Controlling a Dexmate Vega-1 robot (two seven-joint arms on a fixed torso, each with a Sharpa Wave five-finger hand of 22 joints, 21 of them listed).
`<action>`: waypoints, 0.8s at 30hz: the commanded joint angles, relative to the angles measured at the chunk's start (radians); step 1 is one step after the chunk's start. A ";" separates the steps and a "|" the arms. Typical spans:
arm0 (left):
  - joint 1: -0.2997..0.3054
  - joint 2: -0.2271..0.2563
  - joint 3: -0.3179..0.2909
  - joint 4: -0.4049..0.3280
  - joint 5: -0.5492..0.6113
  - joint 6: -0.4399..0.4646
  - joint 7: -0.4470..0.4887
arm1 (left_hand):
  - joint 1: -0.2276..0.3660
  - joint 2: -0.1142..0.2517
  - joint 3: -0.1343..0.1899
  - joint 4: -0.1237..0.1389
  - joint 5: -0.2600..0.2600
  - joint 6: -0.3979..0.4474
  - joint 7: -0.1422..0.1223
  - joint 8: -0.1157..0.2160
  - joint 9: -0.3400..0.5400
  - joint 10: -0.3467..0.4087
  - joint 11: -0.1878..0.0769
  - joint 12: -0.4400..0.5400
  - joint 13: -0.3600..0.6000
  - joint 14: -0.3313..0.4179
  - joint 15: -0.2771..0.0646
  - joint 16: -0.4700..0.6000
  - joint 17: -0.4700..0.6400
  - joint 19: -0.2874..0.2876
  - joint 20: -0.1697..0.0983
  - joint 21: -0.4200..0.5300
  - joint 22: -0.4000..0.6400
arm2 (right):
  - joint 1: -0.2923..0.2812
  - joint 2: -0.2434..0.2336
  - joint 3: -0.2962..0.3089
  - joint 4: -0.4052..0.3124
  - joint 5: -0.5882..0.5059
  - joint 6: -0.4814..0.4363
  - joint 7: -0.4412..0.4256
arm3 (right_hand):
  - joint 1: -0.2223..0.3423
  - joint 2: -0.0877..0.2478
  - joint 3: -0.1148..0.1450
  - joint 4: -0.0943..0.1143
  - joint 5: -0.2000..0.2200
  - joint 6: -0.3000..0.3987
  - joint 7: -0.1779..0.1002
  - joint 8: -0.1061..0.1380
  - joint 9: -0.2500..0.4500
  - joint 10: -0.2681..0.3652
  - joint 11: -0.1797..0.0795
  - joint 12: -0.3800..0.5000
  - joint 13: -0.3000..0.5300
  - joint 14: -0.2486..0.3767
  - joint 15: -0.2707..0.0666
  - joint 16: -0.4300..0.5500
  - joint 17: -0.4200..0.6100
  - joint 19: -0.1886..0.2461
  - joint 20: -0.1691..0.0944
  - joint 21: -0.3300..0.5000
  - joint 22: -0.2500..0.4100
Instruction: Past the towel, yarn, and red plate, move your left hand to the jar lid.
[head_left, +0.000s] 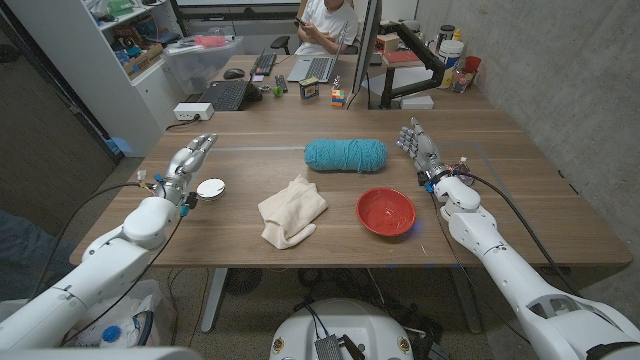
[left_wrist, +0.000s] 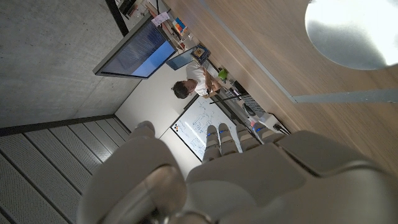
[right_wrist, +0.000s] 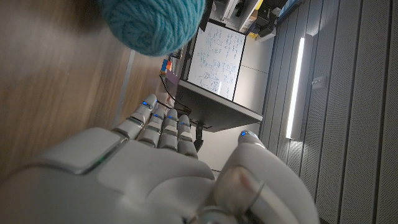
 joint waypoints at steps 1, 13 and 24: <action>0.022 0.042 -0.012 -0.050 0.075 0.077 0.052 | 0.012 -0.001 0.002 -0.006 0.008 0.005 -0.004 0.003 0.004 0.004 -0.005 0.005 -0.001 0.006 -0.016 0.001 0.002 0.001 0.008 0.000 0.005 | 0.009 0.000 0.001 0.002 0.002 0.006 0.005 | 0.003 0.012 -0.001 -0.002 0.005 0.005 -0.001 0.010 0.000 0.013 -0.001 0.002 0.002 0.008 -0.002 0.003 0.003 0.009 0.000 -0.004 0.002; 0.041 0.055 -0.019 -0.076 0.116 0.116 0.070 | 0.022 0.000 0.003 -0.012 0.009 0.007 -0.008 0.004 0.004 0.008 -0.008 0.007 -0.001 0.008 -0.018 0.002 0.002 0.003 0.012 0.001 0.005 | 0.010 0.001 0.000 0.009 0.003 0.008 0.008 | 0.003 0.013 -0.002 -0.003 0.005 0.005 -0.001 0.009 0.000 0.014 -0.001 0.002 0.003 0.009 -0.003 0.002 0.003 0.010 0.000 -0.008 0.002; 0.064 0.073 -0.021 -0.111 0.186 0.182 0.119 | 0.033 0.001 0.004 -0.017 0.010 0.017 -0.008 0.007 0.005 0.014 -0.010 0.008 -0.001 0.013 -0.019 0.003 0.002 0.006 0.018 0.001 0.005 | 0.012 0.000 -0.002 0.012 0.002 0.004 0.012 | 0.003 0.014 -0.003 -0.004 0.005 0.004 -0.002 0.009 0.000 0.015 -0.001 0.002 0.003 0.010 -0.003 0.002 0.003 0.012 0.001 -0.012 0.002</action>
